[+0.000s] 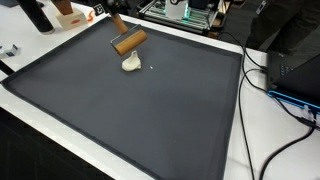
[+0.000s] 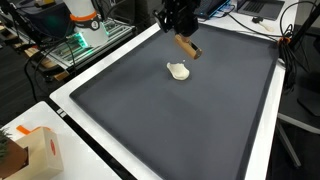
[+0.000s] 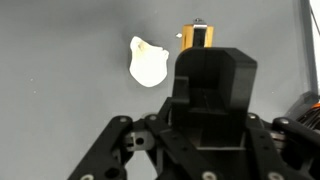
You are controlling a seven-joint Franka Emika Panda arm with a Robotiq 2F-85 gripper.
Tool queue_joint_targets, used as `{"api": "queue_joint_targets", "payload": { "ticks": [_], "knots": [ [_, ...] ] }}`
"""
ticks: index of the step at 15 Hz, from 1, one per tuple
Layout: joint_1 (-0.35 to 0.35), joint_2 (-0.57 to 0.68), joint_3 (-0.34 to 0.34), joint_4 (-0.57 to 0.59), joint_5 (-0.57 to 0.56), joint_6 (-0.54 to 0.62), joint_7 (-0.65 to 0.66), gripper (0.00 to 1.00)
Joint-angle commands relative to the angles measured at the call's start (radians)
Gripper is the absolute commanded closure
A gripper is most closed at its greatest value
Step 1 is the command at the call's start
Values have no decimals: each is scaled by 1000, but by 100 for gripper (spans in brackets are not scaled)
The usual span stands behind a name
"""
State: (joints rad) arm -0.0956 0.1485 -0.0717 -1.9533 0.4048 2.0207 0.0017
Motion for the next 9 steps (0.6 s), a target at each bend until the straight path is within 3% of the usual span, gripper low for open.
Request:
{"api": "queue_joint_targets", "payload": {
  "ticks": [1, 8, 9],
  "knots": [
    [1, -38, -9, 7, -89, -10, 27, 76],
    [9, -67, -4, 13, -235, -23, -7, 76],
    [4, -42, -4, 19, -197, -3, 1, 51]
  ]
}}
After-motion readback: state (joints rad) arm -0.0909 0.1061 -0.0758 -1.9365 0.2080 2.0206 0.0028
